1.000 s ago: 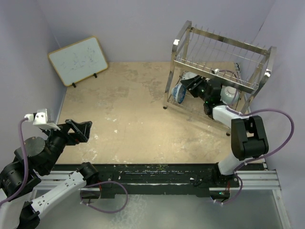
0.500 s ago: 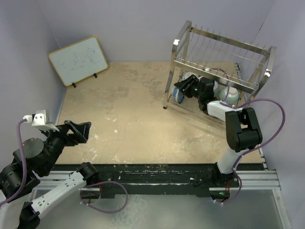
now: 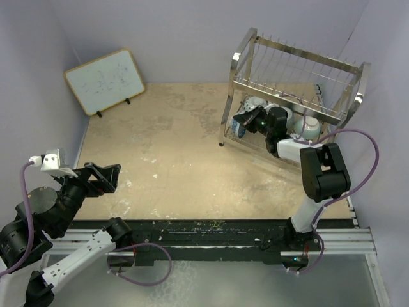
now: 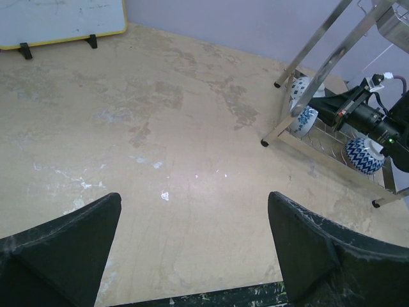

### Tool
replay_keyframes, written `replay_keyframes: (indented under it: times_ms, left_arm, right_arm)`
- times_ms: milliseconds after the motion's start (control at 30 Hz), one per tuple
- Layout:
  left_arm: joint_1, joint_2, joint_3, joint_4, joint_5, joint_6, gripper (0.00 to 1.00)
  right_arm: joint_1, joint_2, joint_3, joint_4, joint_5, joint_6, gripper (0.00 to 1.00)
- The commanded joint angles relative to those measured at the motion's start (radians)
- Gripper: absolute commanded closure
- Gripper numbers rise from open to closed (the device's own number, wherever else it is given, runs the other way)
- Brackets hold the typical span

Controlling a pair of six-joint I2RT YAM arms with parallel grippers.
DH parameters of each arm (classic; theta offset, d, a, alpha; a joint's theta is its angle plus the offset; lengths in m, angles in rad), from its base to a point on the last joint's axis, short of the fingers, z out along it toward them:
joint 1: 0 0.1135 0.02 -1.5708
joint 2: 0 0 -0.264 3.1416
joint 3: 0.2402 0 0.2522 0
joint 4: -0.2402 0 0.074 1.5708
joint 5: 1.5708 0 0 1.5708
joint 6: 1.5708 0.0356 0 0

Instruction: Load the bowls into the dish rack

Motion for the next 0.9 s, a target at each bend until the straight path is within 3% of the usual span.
replay_keyframes:
  times_ms: [0, 167, 533, 867]
  left_arm:
    - [-0.003, 0.000, 0.005, 0.015, -0.012, 0.013, 0.01]
    - [-0.004, 0.000, 0.013, 0.011, -0.012, 0.013, 0.01]
    - [-0.004, -0.006, 0.013, -0.001, -0.018, 0.013, 0.01]
    - [-0.003, -0.005, 0.018, 0.000, -0.019, 0.014, 0.01]
  right_arm:
    - [-0.003, -0.024, -0.043, 0.321, -0.070, 0.077, 1.00]
    - [-0.001, -0.025, -0.098, 0.545, -0.075, 0.174, 1.00]
    - [-0.003, -0.081, -0.210, 0.874, -0.007, 0.226, 1.00]
    - [-0.010, -0.126, -0.251, 0.910, 0.063, 0.217, 1.00]
